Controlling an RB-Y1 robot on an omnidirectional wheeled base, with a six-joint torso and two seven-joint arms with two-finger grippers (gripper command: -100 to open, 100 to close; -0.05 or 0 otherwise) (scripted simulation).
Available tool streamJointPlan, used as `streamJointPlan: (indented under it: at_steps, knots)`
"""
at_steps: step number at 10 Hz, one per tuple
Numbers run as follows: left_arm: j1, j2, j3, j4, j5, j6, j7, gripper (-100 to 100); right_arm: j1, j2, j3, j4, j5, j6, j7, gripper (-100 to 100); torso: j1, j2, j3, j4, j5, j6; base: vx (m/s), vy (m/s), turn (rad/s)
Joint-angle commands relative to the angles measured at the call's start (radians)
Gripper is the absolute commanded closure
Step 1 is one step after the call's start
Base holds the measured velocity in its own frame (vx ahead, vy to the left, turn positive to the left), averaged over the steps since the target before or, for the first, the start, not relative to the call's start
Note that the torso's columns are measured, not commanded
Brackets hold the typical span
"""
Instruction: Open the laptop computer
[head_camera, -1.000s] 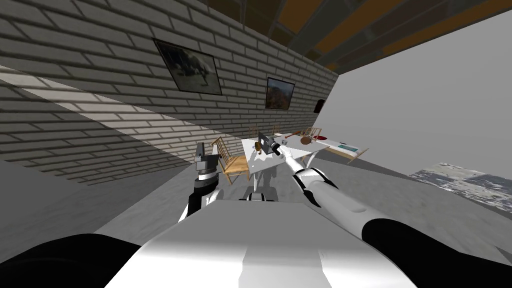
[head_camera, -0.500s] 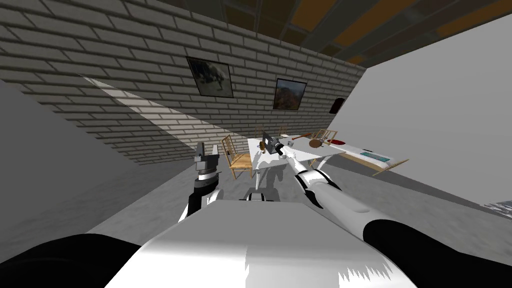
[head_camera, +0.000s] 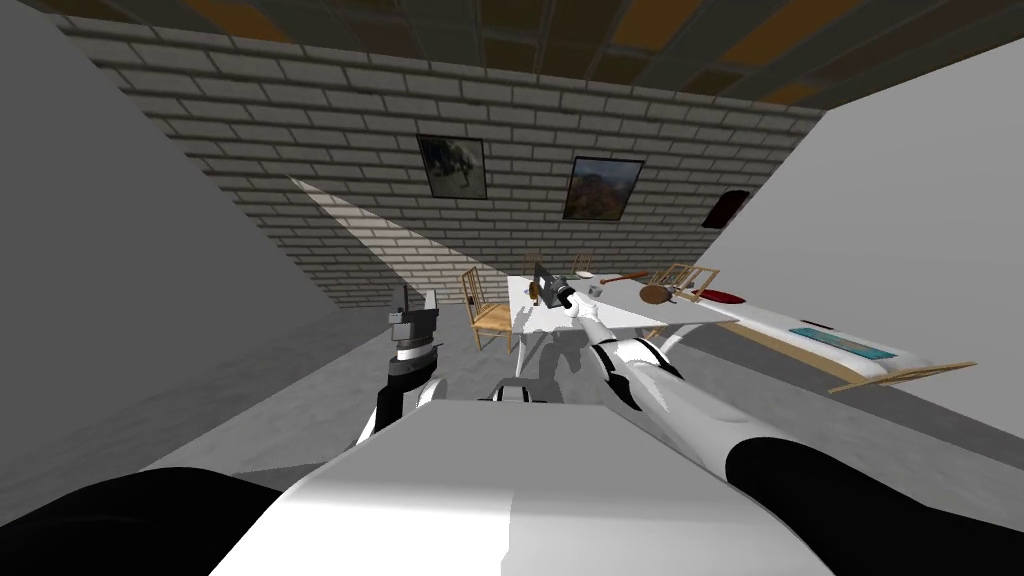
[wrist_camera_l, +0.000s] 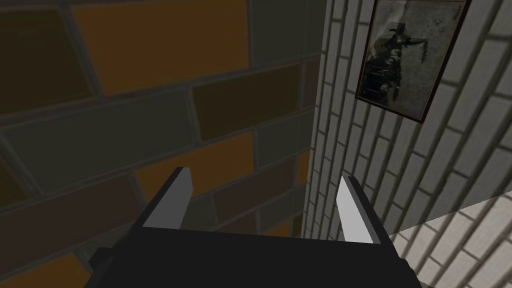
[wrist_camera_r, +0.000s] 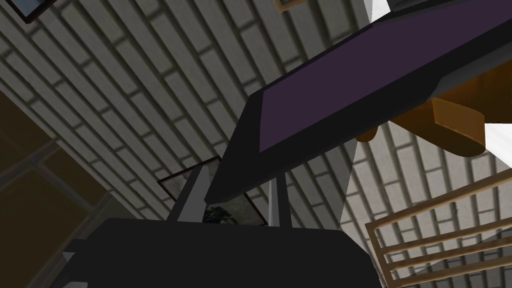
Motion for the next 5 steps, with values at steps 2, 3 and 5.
streamJointPlan:
  at_steps: [2, 3, 5]
  knots:
    - [0.0, 0.0, 0.0, 0.0, 0.0, 0.0, 0.0, 0, 0.033, -0.03, 0.043, -0.042, -0.015, 0.038, -0.045, 100, -0.002, 0.001, 0.001, 0.002, 0.0, 0.007, -0.001, 0.009, -0.03]
    - [0.0, 0.0, 0.0, 0.0, 0.0, 0.0, 0.0, 0, 0.033, -0.03, 0.047, -0.042, -0.015, 0.038, -0.048, 100, -0.003, 0.002, 0.001, 0.002, 0.0, 0.005, 0.009, 0.005, -0.01]
    - [0.0, 0.0, 0.0, 0.0, 0.0, 0.0, 0.0, 0, 0.038, -0.043, 0.033, -0.024, -0.026, 0.065, -0.021, 100, -0.002, 0.003, 0.002, 0.001, 0.0, 0.002, -0.033, -0.034, 0.151]
